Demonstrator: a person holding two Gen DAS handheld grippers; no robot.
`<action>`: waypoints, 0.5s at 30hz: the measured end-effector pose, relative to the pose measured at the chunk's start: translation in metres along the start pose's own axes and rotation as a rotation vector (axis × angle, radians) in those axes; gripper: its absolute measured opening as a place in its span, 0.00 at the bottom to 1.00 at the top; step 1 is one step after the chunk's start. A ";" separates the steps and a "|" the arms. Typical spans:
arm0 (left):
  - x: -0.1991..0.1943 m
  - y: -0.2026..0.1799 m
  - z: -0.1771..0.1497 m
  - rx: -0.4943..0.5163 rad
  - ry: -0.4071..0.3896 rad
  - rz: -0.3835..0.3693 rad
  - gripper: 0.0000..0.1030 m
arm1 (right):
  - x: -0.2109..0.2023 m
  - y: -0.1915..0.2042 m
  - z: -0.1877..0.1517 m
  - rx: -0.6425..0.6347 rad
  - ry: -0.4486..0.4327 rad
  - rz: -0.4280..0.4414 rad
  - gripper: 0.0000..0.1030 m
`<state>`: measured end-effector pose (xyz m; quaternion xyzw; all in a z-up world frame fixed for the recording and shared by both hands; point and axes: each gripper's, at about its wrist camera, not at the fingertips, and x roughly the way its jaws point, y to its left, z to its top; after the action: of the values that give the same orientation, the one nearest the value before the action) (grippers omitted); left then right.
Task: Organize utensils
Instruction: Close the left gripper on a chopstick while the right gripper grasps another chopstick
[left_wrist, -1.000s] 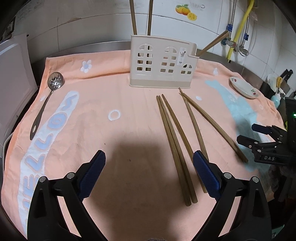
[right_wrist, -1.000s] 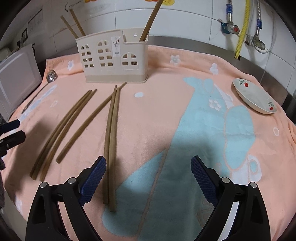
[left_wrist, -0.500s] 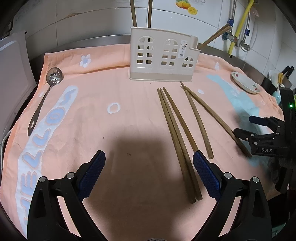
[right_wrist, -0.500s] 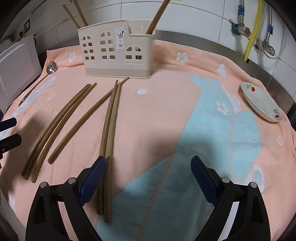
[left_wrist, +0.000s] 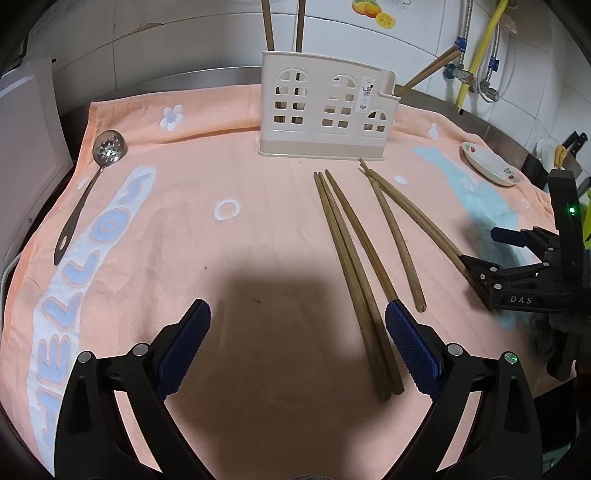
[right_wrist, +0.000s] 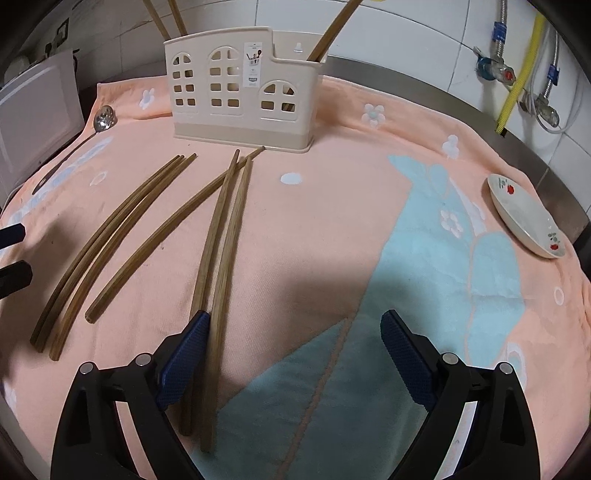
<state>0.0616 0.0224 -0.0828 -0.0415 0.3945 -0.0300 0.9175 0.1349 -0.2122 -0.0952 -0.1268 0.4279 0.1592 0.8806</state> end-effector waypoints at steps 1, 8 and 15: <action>0.000 -0.001 0.000 0.000 -0.002 -0.002 0.90 | -0.001 0.001 -0.001 0.002 -0.003 0.001 0.81; 0.002 -0.014 0.003 0.019 -0.007 -0.024 0.68 | -0.008 0.007 -0.004 -0.008 -0.021 -0.008 0.61; 0.020 -0.020 0.007 0.006 0.034 -0.062 0.39 | -0.009 0.006 -0.007 0.000 -0.028 -0.011 0.56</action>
<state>0.0800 0.0012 -0.0903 -0.0506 0.4086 -0.0601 0.9093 0.1224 -0.2106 -0.0922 -0.1268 0.4149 0.1559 0.8874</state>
